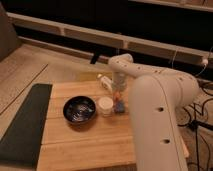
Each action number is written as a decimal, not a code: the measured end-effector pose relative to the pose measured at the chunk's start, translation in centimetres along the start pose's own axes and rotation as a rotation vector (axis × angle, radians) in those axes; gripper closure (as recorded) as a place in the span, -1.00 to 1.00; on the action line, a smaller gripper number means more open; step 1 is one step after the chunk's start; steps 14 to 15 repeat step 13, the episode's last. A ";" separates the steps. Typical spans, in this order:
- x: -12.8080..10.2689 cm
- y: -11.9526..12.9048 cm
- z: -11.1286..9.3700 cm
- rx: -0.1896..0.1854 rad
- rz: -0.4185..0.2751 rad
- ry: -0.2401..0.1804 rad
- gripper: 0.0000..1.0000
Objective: Place the pepper on the white sponge
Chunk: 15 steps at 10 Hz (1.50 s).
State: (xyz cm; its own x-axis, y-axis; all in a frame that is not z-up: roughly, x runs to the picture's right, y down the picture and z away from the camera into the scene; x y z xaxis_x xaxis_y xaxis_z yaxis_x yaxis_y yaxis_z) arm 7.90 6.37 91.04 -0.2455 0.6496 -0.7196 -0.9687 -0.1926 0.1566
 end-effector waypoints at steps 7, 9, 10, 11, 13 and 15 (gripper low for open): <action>0.0 0.5 0.1 -0.008 -0.031 0.038 -0.34; -0.1 0.6 0.1 -0.014 -0.035 0.039 -0.60; -0.2 0.7 0.1 -0.023 -0.037 0.039 -0.60; -0.2 1.0 0.0 -0.032 -0.038 0.037 -0.60; -0.2 1.0 0.0 -0.032 -0.038 0.037 -0.60; -0.2 1.0 0.0 -0.032 -0.038 0.037 -0.60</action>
